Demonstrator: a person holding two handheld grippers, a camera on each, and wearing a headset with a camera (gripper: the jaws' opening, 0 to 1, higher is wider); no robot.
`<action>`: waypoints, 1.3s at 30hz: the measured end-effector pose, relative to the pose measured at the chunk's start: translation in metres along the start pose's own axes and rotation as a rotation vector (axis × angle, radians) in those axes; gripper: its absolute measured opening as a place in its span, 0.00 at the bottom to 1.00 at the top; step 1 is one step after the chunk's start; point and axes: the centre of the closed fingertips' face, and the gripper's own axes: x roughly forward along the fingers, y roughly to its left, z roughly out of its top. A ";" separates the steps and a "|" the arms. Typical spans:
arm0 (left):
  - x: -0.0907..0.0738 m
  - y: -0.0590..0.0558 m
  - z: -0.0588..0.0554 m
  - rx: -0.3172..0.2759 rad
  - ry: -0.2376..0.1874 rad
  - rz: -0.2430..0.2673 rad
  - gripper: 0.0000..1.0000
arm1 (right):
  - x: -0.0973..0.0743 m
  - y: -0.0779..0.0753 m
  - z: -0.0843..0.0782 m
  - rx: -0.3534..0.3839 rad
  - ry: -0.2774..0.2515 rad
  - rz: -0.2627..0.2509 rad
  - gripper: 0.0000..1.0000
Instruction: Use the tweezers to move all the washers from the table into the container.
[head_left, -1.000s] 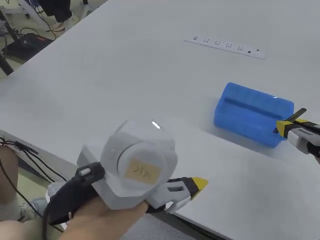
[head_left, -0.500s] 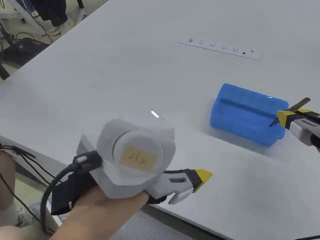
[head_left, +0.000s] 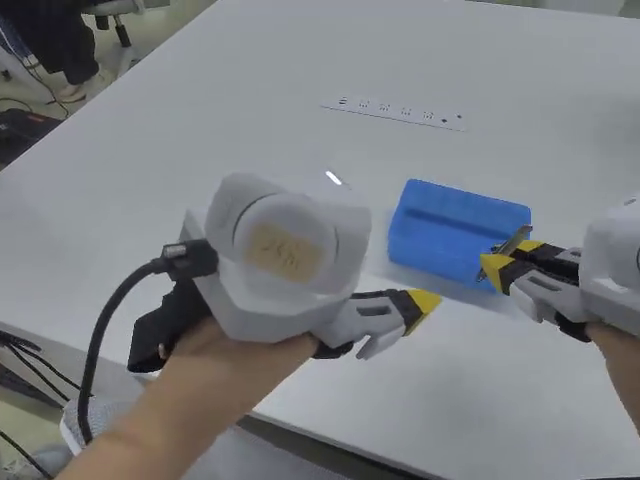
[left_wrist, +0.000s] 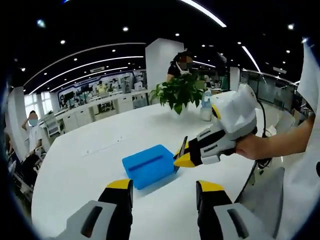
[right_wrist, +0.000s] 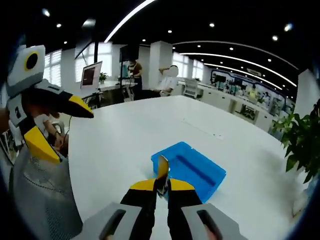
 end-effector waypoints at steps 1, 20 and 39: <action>0.002 -0.003 0.002 0.005 -0.002 -0.013 0.45 | 0.000 0.005 -0.001 -0.010 0.004 0.011 0.04; 0.041 -0.046 -0.022 0.232 0.081 -0.225 0.08 | 0.006 0.053 -0.035 -0.224 0.102 0.094 0.05; 0.052 -0.059 -0.047 0.319 0.160 -0.277 0.00 | 0.006 0.060 -0.054 -0.241 0.143 0.122 0.05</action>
